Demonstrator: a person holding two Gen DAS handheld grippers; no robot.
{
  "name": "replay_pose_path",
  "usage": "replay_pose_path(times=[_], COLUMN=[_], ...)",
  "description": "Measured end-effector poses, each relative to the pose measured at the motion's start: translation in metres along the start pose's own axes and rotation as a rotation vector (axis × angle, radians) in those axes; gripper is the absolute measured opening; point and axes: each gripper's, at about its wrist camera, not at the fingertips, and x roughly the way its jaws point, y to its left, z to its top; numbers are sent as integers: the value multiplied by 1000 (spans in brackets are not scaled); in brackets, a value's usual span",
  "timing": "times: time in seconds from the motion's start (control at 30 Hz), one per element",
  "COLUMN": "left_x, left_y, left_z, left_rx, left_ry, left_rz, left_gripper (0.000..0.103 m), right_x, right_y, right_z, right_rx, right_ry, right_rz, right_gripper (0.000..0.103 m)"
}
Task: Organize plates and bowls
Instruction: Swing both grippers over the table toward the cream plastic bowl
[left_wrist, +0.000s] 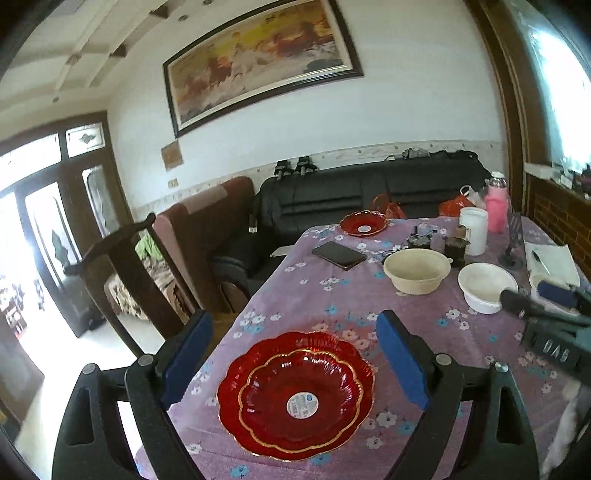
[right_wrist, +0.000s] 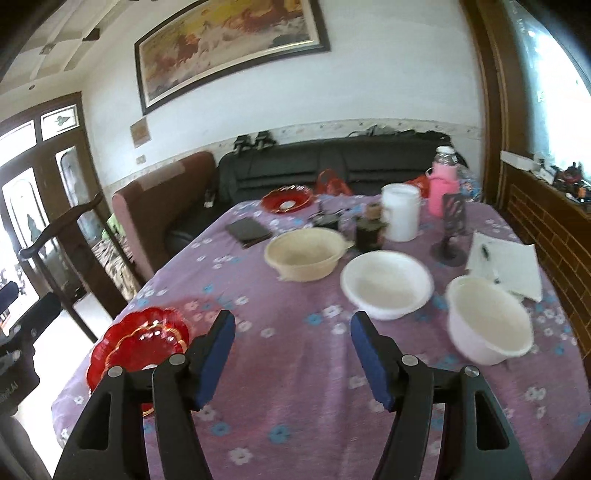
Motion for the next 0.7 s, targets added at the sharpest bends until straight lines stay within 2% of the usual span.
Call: replay_pose_path(times=[0.27,0.4,0.5,0.7], left_x=[2,3,2,1], left_y=[-31,-39,-40,-32], left_z=[20,39,57,105], left_rx=[87,138,177,232], left_ry=[-19,-56,-98,-232], left_rz=[-8,2,18,114], left_gripper=[91,91,91,92], right_x=[-19,-28,-34,-52], right_y=[-37,-54,-60,-69], right_z=[34,58,78,128], right_rx=[4,-7,-29,-67], right_ry=[-55,-82,-111,-175], right_rz=[-64,-108,-151,-223], right_gripper=[72,73,73,79])
